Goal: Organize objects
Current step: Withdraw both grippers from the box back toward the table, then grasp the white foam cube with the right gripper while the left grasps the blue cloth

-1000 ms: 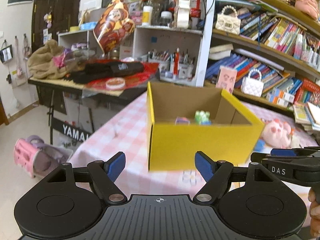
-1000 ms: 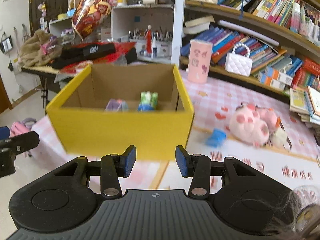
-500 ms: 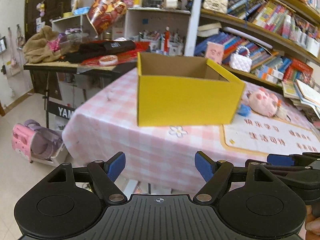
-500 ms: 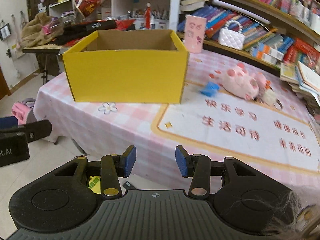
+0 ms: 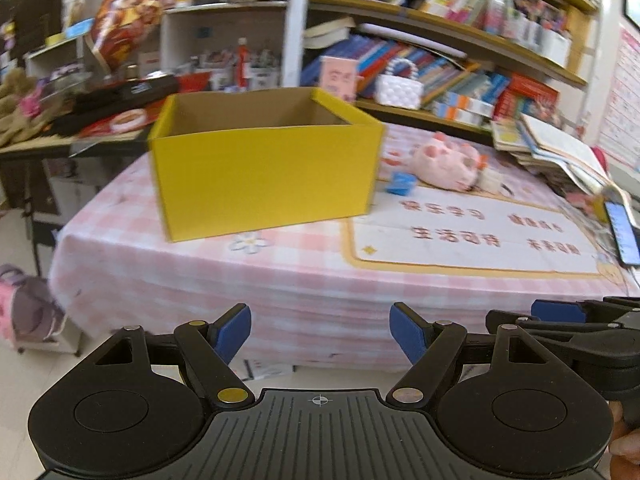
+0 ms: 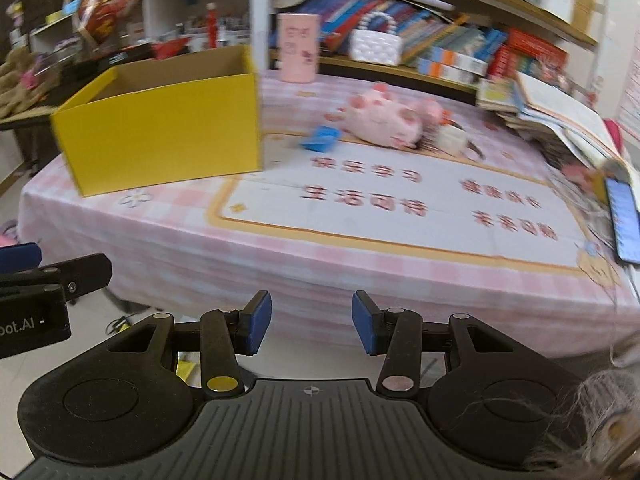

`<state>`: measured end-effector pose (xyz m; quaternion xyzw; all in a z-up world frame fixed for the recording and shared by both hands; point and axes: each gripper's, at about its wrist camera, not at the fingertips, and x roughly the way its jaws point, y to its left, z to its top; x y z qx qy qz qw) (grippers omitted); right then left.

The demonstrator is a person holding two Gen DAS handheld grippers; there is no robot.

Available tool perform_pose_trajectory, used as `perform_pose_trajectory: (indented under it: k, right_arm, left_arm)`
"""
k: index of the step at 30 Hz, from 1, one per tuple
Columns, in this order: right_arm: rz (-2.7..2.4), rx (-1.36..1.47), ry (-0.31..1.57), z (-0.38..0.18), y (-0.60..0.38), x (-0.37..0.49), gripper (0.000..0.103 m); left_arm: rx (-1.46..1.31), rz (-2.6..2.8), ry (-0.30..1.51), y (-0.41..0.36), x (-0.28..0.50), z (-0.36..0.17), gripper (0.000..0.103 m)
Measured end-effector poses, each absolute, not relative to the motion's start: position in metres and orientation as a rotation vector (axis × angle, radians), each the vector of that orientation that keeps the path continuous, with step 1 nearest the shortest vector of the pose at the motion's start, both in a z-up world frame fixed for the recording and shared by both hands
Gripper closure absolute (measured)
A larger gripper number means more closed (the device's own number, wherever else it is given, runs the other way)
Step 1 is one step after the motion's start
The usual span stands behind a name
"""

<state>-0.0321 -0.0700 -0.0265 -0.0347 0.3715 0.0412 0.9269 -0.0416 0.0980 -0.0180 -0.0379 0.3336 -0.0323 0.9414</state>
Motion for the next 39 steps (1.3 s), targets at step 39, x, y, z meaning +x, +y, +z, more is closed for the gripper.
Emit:
perform_pose_trajectory:
  k: [39]
  right_arm:
    - [-0.059, 0.022, 0.741, -0.020, -0.238, 0.167, 0.053]
  left_arm:
    - [0.030, -0.031, 0.674, -0.056, 0.186, -0.020, 0.053]
